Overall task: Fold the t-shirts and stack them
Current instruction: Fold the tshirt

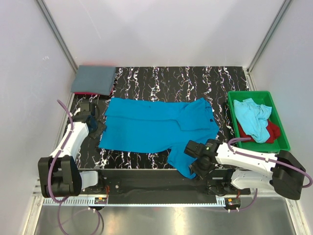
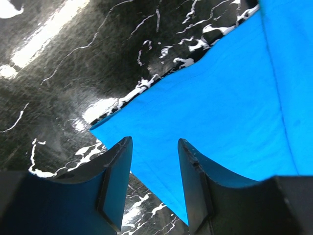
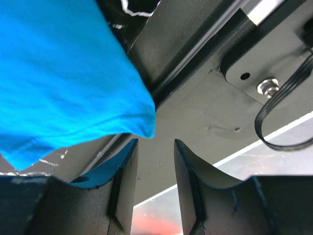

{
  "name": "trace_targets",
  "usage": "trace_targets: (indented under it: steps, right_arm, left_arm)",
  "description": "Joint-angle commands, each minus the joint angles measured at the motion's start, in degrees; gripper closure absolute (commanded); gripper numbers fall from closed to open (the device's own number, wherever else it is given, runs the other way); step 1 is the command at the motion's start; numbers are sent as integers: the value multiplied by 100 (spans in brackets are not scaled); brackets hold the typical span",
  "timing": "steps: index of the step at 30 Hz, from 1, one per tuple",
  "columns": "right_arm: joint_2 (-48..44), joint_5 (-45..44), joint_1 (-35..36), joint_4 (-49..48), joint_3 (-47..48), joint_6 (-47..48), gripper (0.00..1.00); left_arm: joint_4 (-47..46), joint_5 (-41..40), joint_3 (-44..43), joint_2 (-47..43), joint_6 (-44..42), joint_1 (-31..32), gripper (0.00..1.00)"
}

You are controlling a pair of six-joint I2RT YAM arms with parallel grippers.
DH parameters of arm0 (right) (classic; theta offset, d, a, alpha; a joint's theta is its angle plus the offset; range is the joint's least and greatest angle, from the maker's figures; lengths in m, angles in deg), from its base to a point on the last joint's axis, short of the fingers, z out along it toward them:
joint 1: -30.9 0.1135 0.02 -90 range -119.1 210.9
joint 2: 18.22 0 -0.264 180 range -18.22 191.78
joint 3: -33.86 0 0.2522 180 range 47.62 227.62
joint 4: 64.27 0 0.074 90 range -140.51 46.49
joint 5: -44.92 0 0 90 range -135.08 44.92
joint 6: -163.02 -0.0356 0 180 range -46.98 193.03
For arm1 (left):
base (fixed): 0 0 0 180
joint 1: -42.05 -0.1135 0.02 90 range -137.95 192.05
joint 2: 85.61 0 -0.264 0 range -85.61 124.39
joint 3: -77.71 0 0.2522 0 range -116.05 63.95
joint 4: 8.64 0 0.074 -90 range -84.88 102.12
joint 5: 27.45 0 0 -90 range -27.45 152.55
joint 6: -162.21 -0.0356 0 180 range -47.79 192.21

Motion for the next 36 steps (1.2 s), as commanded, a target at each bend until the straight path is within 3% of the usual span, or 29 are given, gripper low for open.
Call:
trace_targets:
  steps: [1,12,28,32,33,36]
  right_arm:
    - [-45,-125,54,-164,-140,-858,58]
    - [77,-503,54,-340,-202,-1140,59]
    - [385,6,54,-963,-579,-1298,65]
    - [377,33,72,-983,-685,-1299,85]
    - [281,-10,63,-930,-650,-1264,100]
    - [-44,-274,54,-482,-379,-1141,100]
  left_arm:
    - [-372,87,-10,-41,-16,28,53]
    - [-425,52,-71,-120,-148,46,53]
    - [-416,-159,-54,-357,-87,54,54]
    - [-416,-159,16,-410,54,54,54]
    - [-390,-159,17,-418,80,46,54]
    - [-189,-282,-1,-471,264,46,56]
